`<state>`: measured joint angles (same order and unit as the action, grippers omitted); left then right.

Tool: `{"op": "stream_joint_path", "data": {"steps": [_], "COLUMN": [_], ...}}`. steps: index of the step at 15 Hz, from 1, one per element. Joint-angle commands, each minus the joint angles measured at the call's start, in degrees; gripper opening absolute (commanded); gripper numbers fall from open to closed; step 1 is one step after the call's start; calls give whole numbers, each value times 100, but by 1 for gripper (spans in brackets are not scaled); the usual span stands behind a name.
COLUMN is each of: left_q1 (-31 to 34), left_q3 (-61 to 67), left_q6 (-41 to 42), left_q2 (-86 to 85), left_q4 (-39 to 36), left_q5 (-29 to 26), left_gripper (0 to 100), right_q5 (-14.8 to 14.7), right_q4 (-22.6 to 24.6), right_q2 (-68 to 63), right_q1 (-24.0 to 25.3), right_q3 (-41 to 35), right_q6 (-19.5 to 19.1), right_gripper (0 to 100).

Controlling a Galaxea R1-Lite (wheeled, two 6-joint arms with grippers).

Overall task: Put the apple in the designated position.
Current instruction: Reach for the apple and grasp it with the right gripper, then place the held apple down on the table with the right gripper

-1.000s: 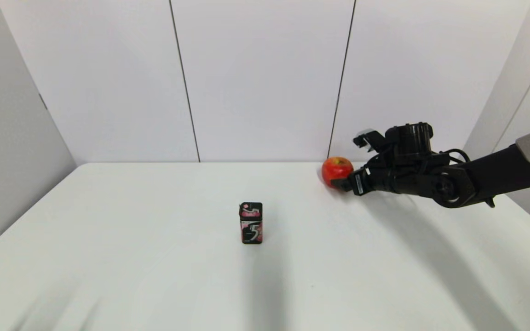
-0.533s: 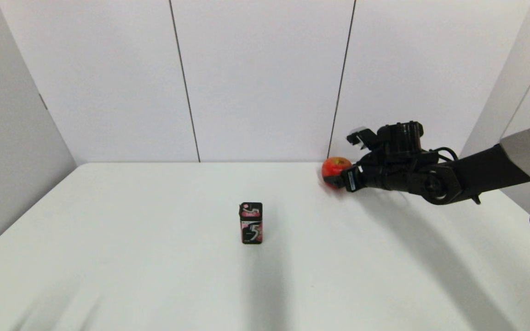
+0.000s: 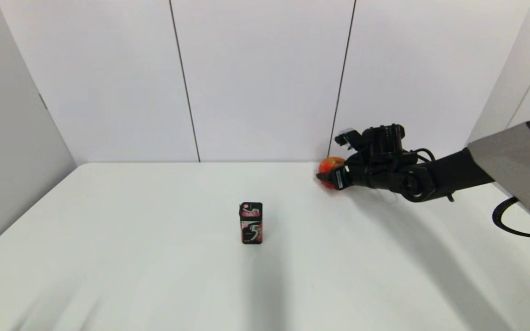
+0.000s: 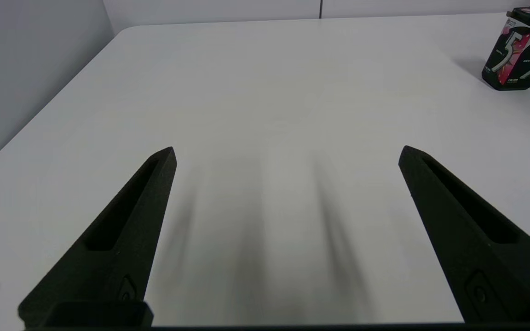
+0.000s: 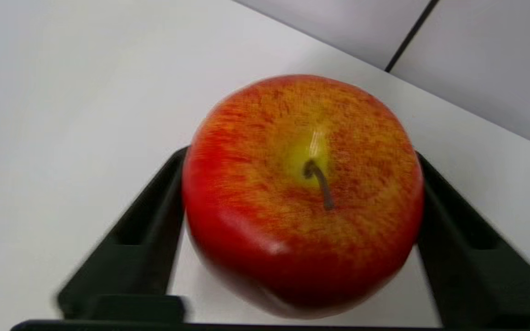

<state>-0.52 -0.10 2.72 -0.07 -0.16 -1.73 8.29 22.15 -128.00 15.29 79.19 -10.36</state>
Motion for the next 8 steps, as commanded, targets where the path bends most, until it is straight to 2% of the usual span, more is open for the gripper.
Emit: {"op": "stream_joint_path", "data": {"steps": [1,4,5,6,8], "left_q1": [0,0,0,0,0], "left_q3": [1,1,1,1,1], "left_q6": [1,1,1,1,1], "left_q2": [7,7,7,7,7], "left_q4": [-2,-2,-2,-2,-2], "left_q5": [-3,-3,-3,-3,-3], "left_gripper": [100,100,100,100,100], "right_q5": [-3,-64,-196,-451,-767], "right_q4": [0,-79,-194,-484,-958], "right_q2": [-32,91,205,337,715], "right_q1": [-26,-17,-17,-35,-61], "right_q3": [53,35,-44,-62,-9], "right_q6": [-10,-36,-45,-54,-36], "right_gripper": [0,0,0,0,0]}}
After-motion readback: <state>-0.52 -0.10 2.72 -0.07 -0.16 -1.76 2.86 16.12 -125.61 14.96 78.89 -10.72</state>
